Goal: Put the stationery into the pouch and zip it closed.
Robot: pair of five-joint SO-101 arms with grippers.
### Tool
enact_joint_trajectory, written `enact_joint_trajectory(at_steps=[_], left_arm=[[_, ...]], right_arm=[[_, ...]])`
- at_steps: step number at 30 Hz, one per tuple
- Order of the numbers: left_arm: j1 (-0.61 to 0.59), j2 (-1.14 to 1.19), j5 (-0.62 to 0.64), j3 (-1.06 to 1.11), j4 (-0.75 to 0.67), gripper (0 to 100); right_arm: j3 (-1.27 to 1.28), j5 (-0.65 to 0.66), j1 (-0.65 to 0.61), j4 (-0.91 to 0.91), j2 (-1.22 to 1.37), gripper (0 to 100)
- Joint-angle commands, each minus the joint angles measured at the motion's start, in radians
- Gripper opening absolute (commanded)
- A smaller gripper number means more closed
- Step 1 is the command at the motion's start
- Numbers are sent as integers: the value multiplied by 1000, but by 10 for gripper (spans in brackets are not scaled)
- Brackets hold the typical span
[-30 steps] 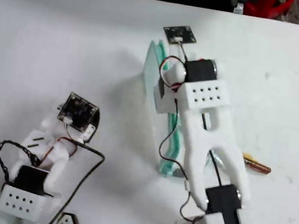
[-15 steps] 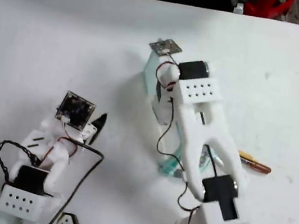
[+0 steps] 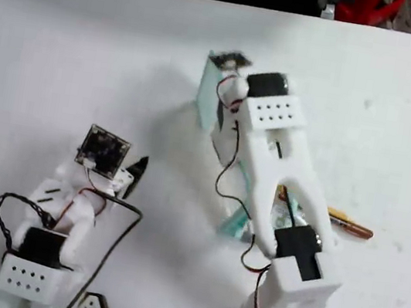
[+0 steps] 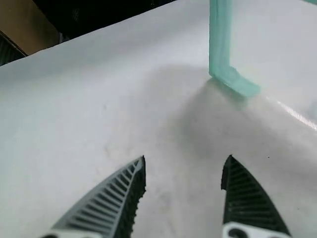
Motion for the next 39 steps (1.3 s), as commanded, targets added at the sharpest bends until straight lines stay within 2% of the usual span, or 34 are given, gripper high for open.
enact_joint_trajectory(at_steps=[1,5,10,15,19,22,24,28,33,36,39], left_arm=[[68,-15,5,-126,100,252],[79,-15,-3,-256,186,252],[71,-16,-224,-316,247,252],[-58,-22,-397,-327,232,230],[-133,-150,-428,-362,222,229],[-137,-312,-414,-367,232,226],[-140,-341,-342,-387,272,227],[-133,-240,-206,-387,342,229],[-104,-77,-55,-358,327,256],[-42,-2,3,-364,327,300],[7,38,37,-394,350,301]], right_arm=[[-135,3,16,16,-74,17],[-138,11,-24,16,-133,17],[-141,9,-76,16,-217,17],[-144,3,-130,16,-288,18],[-201,2,-166,12,-295,18],[-272,2,-216,10,-295,18],[-311,6,-251,10,-298,18],[-356,9,-308,10,-308,18],[-328,14,-331,10,-409,18],[-285,104,-331,10,-529,18],[-190,189,-326,7,-670,18]])
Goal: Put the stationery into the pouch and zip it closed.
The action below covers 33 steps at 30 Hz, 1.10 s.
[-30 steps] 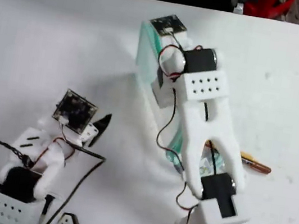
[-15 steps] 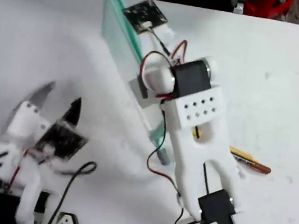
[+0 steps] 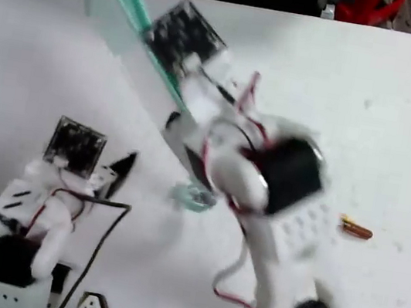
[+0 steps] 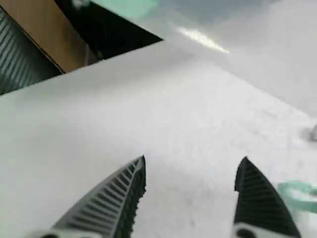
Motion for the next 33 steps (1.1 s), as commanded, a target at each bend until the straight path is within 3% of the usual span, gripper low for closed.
enact_joint_trajectory(at_steps=[1,8,16,22,24,27,30,33], left_arm=[[58,48,54,-57,23,301],[151,50,95,-157,114,301],[-85,48,-17,-256,121,302],[-110,48,-54,-367,158,303],[-62,48,-58,-385,189,304],[96,51,-167,-381,258,304],[245,53,-328,-371,308,305],[278,56,-496,-367,324,305]], right_arm=[[89,97,-2,-13,-193,18],[539,196,19,-197,-455,18],[1025,430,269,-549,-699,18],[1445,692,274,-788,-845,18],[1591,787,259,-883,-905,18],[1761,852,239,-993,-987,18],[1811,856,232,-987,-1040,18],[1807,858,232,-932,-1059,18]])
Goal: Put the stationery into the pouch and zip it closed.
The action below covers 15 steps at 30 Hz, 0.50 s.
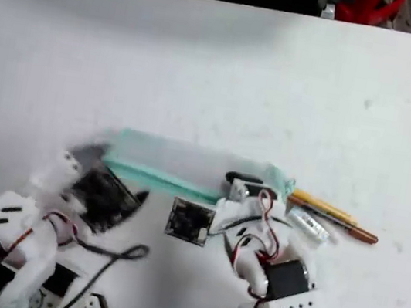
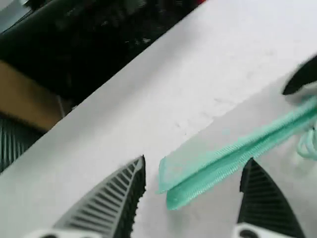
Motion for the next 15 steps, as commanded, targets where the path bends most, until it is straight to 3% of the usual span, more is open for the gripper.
enact_joint_trajectory(at_steps=[1,5,15], left_arm=[[51,19,-184,-28,12,305],[54,47,-293,-28,64,305],[139,380,-304,-37,-37,306]], right_arm=[[-8,12,-7,36,-39,18],[-35,12,-7,84,-35,18],[-193,-2,-162,243,-41,18]])
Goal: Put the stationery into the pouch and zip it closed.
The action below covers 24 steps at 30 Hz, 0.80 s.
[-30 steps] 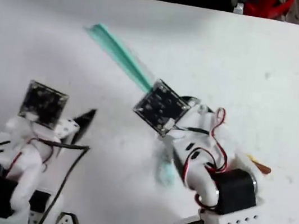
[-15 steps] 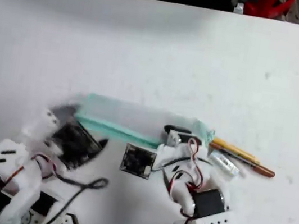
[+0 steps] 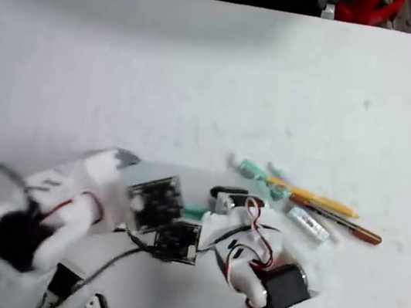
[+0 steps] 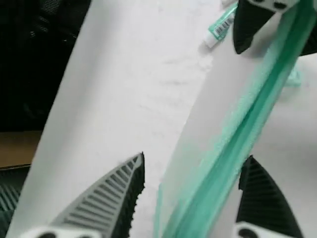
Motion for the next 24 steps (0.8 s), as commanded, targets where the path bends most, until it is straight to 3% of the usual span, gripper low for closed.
enact_joint_trajectory(at_steps=[1,6,12,14,17,19,24], left_arm=[[56,105,-6,-37,-34,304],[108,114,-12,5,-34,277],[143,114,-52,8,-34,8],[143,114,-52,8,-32,39],[139,114,-52,9,-32,25],[137,114,-49,15,-32,22],[88,113,61,8,-34,23]], right_arm=[[-77,-23,-18,5,-21,18],[-77,-71,-18,4,-22,18],[-78,-69,-18,4,-22,22],[-72,-69,-13,12,-22,67],[-55,-91,39,18,-22,252],[-61,-138,82,18,-22,323],[-123,-222,288,-54,-22,324]])
